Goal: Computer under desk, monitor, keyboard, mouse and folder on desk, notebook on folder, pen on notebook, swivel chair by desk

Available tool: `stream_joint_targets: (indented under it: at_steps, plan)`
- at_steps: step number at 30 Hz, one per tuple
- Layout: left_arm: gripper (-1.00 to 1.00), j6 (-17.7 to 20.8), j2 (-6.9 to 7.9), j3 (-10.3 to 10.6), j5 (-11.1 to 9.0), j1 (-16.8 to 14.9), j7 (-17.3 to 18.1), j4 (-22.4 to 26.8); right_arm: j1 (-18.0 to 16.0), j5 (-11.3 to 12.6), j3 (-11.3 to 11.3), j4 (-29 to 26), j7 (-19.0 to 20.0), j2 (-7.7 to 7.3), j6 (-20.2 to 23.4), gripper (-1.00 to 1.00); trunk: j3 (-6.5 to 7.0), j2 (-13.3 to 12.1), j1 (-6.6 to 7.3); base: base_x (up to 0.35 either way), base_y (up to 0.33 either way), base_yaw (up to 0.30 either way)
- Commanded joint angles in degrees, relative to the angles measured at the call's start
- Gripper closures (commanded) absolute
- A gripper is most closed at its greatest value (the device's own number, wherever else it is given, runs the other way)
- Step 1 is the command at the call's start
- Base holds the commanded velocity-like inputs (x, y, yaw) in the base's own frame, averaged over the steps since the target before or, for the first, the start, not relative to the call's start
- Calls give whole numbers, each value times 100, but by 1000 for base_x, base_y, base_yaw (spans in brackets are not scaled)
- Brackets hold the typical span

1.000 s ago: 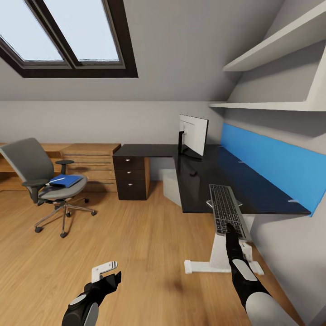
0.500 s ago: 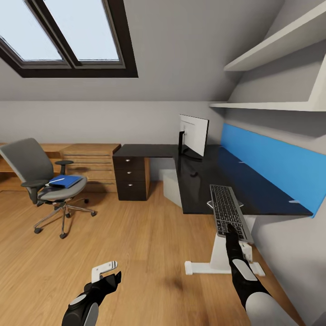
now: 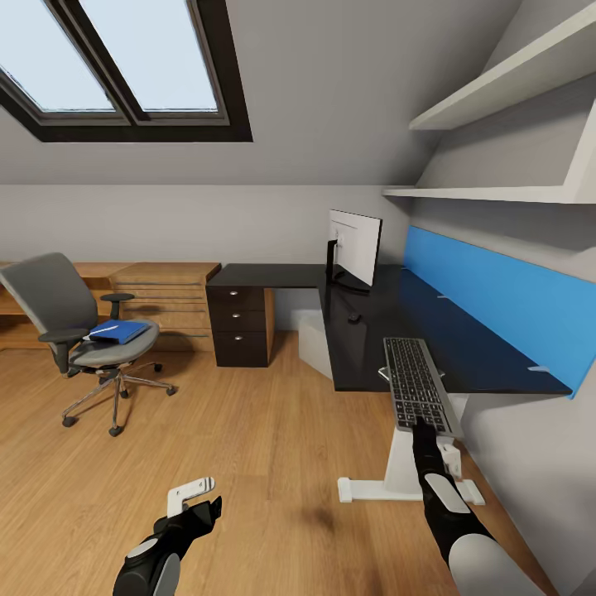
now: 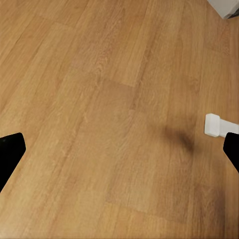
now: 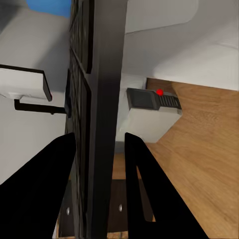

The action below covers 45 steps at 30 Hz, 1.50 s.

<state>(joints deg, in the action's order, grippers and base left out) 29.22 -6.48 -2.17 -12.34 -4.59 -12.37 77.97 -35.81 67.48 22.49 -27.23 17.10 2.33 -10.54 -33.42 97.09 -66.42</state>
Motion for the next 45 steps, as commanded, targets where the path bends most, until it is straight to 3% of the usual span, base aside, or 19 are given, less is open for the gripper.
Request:
stream_joint_targets:
  at_steps: [1, 8, 17, 30, 35, 37, 40, 45]
  plan:
    - [-100, 25, -3, -3, -60, -4, -38, 7, -5, 72, 13, 8, 45, 4, 6, 100, -6, 3, 0, 0, 0, 0]
    - [-100, 23, -3, -3, -59, -7, -38, 7, -5, 72, 18, 7, 57, 4, 4, 100, -6, 3, 0, 0, 0, 0]
    - [-100, 12, -3, -3, -50, -6, -49, 7, -5, 72, 18, -23, 100, 10, -1, 100, 155, -358, 198, 0, 0, 0]
    - [-100, -37, -3, 5, -26, -3, -56, 7, 47, 73, 4, -72, 666, 46, 7, 100, 389, -879, 484, 0, 0, 0]
    - [-100, -33, -3, 9, -22, -4, -55, 7, 133, 63, -2, -246, 786, 137, 8, 100, 479, -1080, 593, 0, 0, 0]
    - [-100, -31, -3, 13, -18, -3, -58, 7, 369, 56, -47, -584, 803, 190, 14, 100, 514, -1160, 637, 0, 0, 0]
    - [-100, -30, -3, 14, -19, -4, -62, 7, 748, 49, -269, -1256, 791, 443, 9, 100, 568, -1280, 703, 0, 0, 0]
    - [-100, -30, -3, 14, -16, -3, -61, 7, 1188, 62, -512, -1685, 773, 647, 2, 100, 658, -1481, 813, 0, 0, 0]
